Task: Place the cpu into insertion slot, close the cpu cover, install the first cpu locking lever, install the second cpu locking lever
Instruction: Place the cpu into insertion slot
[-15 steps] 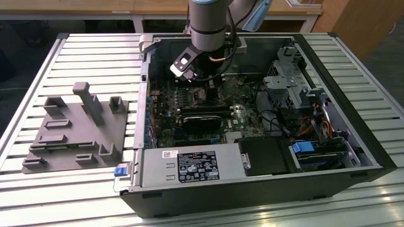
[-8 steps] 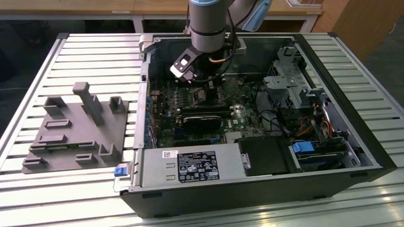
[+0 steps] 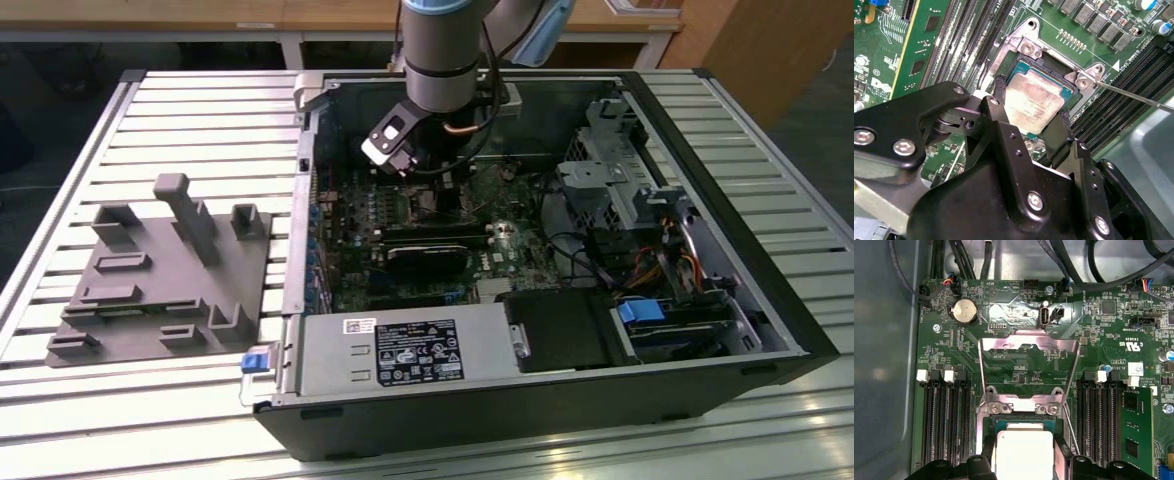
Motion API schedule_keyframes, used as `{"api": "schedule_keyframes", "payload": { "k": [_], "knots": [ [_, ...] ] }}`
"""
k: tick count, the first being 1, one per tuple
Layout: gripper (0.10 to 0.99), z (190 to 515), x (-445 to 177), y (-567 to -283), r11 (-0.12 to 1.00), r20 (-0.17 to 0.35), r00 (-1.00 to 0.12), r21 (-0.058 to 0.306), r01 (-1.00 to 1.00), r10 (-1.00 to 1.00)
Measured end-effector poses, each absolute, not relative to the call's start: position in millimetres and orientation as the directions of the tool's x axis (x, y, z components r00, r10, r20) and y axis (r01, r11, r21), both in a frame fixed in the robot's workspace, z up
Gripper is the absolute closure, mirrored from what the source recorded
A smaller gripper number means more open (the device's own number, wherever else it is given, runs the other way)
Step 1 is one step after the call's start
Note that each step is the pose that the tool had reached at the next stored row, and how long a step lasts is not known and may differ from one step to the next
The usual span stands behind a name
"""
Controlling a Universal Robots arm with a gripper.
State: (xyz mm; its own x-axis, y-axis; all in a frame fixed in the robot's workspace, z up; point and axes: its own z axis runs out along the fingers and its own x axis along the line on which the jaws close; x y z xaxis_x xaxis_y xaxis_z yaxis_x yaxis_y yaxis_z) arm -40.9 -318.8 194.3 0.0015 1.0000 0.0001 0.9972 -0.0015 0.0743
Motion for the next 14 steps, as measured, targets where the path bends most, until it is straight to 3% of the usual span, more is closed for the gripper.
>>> {"api": "schedule_keyframes", "payload": {
  "k": [14],
  "knots": [
    [0.533, 192.3, -40.9, -318.7, -0.001, 0.000, 0.001, 0.074, 0.997, 1.000]
  ]
}}
